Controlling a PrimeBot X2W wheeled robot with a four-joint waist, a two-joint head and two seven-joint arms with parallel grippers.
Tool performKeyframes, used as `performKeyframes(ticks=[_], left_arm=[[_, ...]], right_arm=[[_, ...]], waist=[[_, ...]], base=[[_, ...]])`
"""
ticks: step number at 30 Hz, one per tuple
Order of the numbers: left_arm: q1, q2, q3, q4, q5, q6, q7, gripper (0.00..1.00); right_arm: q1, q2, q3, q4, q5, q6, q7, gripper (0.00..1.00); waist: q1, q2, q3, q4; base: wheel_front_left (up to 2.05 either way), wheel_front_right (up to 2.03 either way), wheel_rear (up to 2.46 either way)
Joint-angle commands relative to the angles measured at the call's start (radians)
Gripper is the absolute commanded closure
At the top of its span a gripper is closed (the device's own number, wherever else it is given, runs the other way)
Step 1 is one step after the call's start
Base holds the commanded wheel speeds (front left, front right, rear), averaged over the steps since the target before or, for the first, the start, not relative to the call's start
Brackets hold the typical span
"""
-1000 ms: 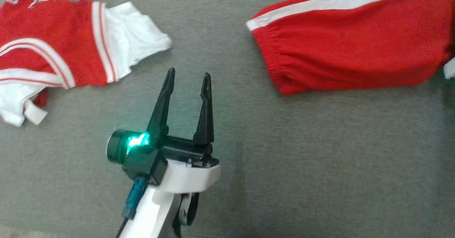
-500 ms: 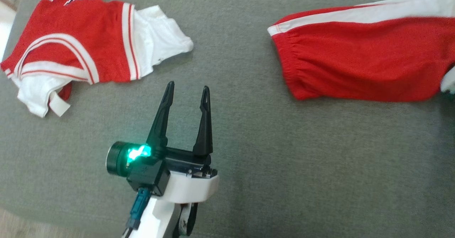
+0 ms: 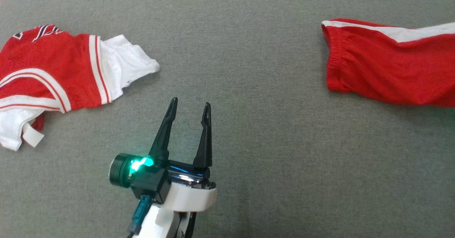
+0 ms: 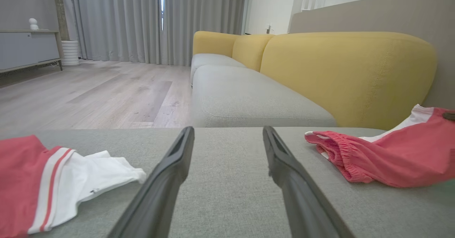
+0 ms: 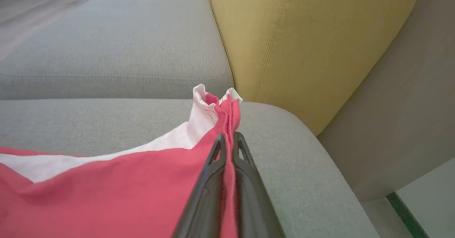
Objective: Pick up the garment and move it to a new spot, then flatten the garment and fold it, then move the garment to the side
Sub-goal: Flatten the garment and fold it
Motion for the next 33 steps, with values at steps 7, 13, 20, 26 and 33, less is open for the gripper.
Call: performKeyframes(ticks=[7,13,20,26,33], left_arm=[[-0.006,0.007,0.022,-0.009,-0.004,-0.004,-0.005,0.00],[0.010,0.007,0.011,-0.006,-0.027,0.000,-0.005,0.00],[0.014,0.007,-0.011,-0.007,-0.045,0.000,-0.005,0.00],[0.014,0.007,-0.024,0.002,-0.067,0.005,-0.005,0.00],[0.052,0.007,-0.002,0.015,-0.075,0.013,-0.005,0.00]], right_arm=[[-0.015,0.066,-0.084,-0.134,-0.042,0.007,-0.014,1.00],[0.024,0.210,-0.133,-0.240,-0.094,0.007,-0.014,1.00],[0.081,0.408,-0.173,-0.286,-0.209,0.007,-0.014,1.00],[0.165,0.536,-0.198,-0.323,-0.311,0.007,-0.014,0.00],[0.335,0.573,-0.218,-0.587,-0.324,0.007,-0.014,0.00]], waist=[[0.0001,-0.0001,-0.032,-0.003],[0.0001,-0.0001,-0.070,0.023],[0.0001,-0.0001,-0.079,0.078],[0.0001,-0.0001,-0.087,0.115],[0.0001,-0.0001,-0.159,0.086]], base=[[0.00,0.00,0.00],[0.00,0.00,0.00],[0.00,0.00,0.00],[0.00,0.00,0.00],[0.00,0.00,0.00]])
